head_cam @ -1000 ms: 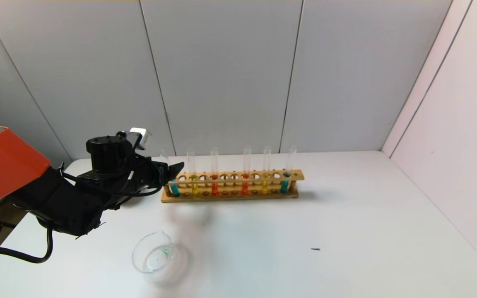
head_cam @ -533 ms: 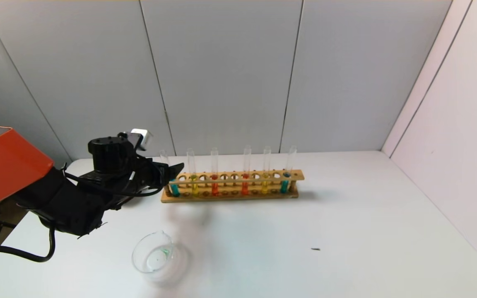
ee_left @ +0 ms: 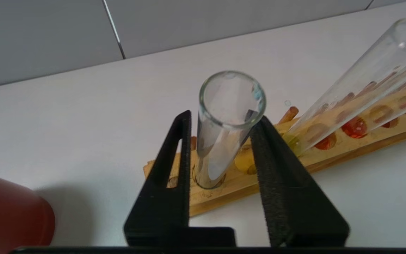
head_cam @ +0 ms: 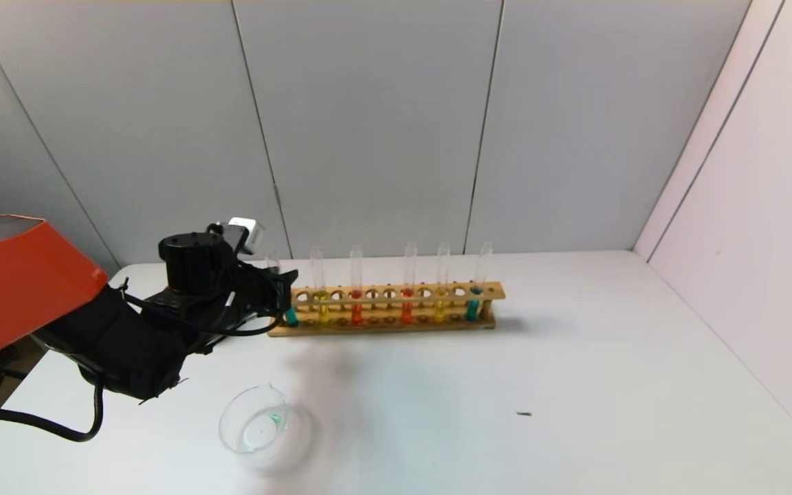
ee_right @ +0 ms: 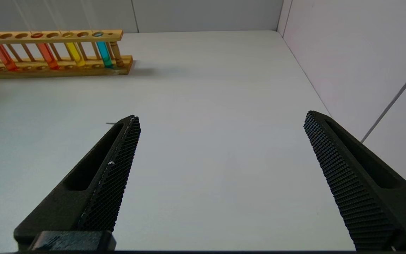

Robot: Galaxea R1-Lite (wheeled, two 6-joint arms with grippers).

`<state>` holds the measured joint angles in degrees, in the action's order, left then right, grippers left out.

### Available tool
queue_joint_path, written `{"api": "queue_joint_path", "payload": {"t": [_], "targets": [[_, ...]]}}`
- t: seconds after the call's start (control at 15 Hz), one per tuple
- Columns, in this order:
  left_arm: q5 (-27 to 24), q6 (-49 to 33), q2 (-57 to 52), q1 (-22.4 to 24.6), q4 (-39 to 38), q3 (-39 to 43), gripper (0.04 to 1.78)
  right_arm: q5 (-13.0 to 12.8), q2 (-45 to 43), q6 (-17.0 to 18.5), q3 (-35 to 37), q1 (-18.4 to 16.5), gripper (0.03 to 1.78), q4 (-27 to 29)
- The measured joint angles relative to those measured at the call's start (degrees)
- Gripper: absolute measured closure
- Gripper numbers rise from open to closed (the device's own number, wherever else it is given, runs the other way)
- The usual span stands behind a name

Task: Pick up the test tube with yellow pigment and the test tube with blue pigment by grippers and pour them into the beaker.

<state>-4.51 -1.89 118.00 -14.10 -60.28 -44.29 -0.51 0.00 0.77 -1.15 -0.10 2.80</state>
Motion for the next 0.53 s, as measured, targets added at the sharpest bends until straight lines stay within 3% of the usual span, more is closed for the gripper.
{"api": "queue_joint_path", "payload": {"t": [0.13,0.53], "targets": [[0.66,0.0,0.32,-0.06,-0.77,0.06,1.49,-0.04,0.0,0.0,0.0,0.0,0.11,0.0],[0.88,-0.04,0.22,0.07,-0.74,0.09,1.5,-0.01,0.0,0.02,0.0,0.0,0.11,0.0]]}}
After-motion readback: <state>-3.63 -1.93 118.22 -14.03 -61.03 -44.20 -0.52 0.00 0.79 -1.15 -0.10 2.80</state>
